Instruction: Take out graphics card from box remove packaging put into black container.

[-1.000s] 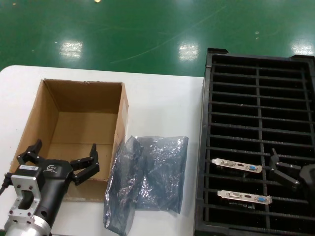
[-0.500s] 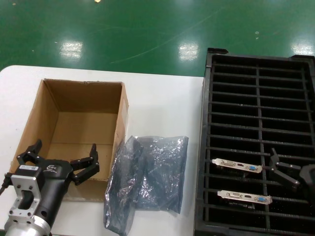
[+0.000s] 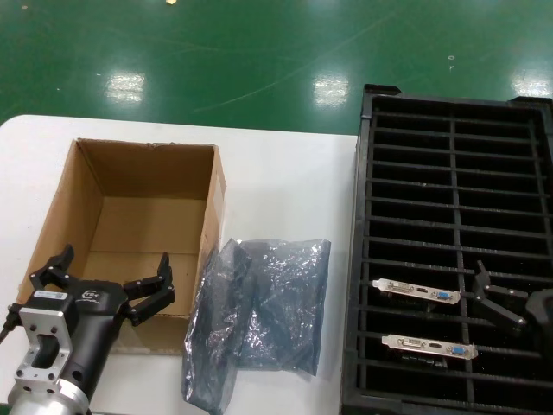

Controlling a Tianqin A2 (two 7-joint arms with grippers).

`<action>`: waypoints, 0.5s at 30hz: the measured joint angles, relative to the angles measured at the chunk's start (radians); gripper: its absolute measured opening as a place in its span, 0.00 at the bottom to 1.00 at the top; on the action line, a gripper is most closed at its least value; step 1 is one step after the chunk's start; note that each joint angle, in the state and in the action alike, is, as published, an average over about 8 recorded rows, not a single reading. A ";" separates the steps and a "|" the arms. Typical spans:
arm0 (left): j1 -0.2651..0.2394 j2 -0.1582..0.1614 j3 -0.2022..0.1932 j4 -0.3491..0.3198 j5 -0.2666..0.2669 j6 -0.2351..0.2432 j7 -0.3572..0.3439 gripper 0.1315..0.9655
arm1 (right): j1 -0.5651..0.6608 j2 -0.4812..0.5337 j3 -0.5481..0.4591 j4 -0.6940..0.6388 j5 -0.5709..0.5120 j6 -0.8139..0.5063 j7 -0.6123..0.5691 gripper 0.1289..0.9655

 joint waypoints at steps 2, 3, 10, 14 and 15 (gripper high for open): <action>0.000 0.000 0.000 0.000 0.000 0.000 0.000 1.00 | 0.000 0.000 0.000 0.000 0.000 0.000 0.000 1.00; 0.000 0.000 0.000 0.000 0.000 0.000 0.000 1.00 | 0.000 0.000 0.000 0.000 0.000 0.000 0.000 1.00; 0.000 0.000 0.000 0.000 0.000 0.000 0.000 1.00 | 0.000 0.000 0.000 0.000 0.000 0.000 0.000 1.00; 0.000 0.000 0.000 0.000 0.000 0.000 0.000 1.00 | 0.000 0.000 0.000 0.000 0.000 0.000 0.000 1.00; 0.000 0.000 0.000 0.000 0.000 0.000 0.000 1.00 | 0.000 0.000 0.000 0.000 0.000 0.000 0.000 1.00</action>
